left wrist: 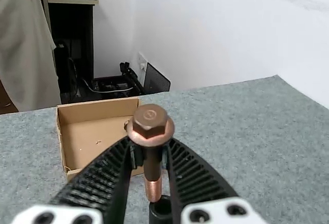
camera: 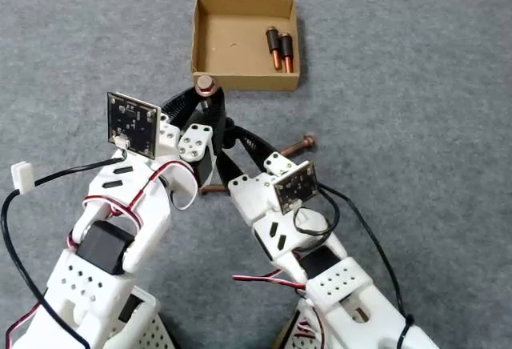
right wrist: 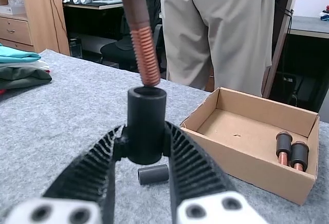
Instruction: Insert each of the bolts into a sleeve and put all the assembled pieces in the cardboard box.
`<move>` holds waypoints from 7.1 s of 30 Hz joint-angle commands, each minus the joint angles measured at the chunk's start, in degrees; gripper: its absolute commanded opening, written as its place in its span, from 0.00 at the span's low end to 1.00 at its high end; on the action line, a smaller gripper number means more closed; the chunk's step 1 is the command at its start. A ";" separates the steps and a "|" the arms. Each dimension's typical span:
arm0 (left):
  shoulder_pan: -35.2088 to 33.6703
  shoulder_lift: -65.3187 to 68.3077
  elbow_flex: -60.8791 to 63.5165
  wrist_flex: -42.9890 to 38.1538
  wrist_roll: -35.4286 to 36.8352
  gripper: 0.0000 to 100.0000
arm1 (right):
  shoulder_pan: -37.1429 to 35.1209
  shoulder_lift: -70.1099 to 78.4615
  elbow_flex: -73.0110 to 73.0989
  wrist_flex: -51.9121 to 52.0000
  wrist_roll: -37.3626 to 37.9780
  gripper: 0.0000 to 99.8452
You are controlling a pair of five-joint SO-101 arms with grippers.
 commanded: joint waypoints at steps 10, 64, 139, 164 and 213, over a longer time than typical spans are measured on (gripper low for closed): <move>3.16 -0.66 -8.88 8.09 0.53 0.02 | -0.75 -1.27 -0.04 0.00 0.44 0.00; 0.35 4.88 -9.14 13.45 -3.96 0.21 | -0.66 -1.63 -0.13 2.11 0.53 0.00; -48.26 -11.30 -23.65 57.32 -14.42 0.08 | 20.88 69.23 -73.36 14.59 0.44 0.00; -48.26 -11.30 -18.37 56.88 -14.42 0.08 | 21.14 143.60 -180.26 50.02 4.40 0.10; -57.14 4.18 -16.53 56.97 -9.23 0.19 | -3.38 123.30 -181.32 118.86 -28.40 0.26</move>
